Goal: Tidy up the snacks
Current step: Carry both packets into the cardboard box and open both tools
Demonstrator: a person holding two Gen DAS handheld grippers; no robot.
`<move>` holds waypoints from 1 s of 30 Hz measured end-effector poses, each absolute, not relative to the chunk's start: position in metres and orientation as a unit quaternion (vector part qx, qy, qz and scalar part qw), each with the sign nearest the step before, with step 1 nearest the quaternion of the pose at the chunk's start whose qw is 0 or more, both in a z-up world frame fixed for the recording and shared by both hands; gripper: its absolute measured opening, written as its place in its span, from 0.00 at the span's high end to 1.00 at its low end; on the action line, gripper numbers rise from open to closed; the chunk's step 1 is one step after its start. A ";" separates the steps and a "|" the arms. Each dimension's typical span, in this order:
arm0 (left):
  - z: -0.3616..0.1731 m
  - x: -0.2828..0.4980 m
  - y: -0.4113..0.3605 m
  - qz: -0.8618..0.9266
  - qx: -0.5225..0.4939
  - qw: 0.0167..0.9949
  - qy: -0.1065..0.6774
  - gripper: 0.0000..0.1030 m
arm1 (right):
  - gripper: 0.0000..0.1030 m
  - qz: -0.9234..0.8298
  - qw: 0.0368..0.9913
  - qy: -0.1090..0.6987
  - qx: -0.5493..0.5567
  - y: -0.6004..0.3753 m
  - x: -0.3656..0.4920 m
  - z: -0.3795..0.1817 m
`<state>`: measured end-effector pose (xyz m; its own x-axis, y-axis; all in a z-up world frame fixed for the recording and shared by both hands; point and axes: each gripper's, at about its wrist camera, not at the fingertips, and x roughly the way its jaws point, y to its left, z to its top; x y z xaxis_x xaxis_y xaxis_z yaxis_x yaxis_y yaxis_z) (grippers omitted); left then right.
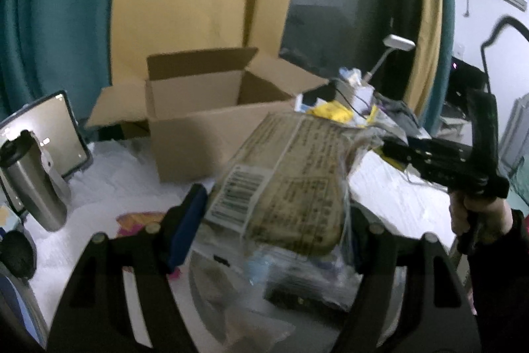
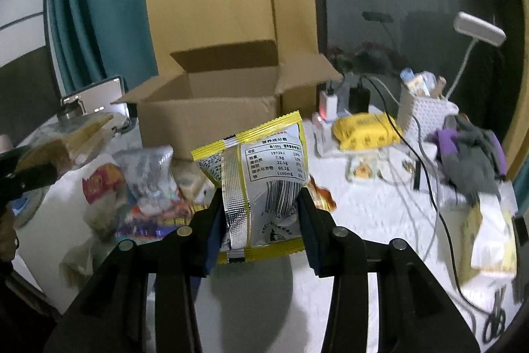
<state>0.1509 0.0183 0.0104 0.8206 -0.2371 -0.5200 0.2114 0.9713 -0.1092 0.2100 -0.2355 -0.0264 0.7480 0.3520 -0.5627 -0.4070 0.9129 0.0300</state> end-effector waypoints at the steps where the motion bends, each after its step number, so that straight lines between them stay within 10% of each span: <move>1: 0.011 0.155 0.021 -0.114 -0.024 0.955 0.273 0.29 | 0.57 0.206 0.934 0.289 -0.049 -0.232 0.213 -0.024; 30: 0.013 0.308 0.089 -0.061 -0.033 0.968 0.242 0.29 | 0.57 0.242 0.931 0.266 -0.065 -0.156 0.344 -0.008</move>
<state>0.3083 0.0895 0.0127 0.8755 -0.1339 -0.4642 0.1022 0.9904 -0.0929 0.3440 -0.1560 -0.0078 0.7410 0.4167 -0.5266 -0.4855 0.8742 0.0085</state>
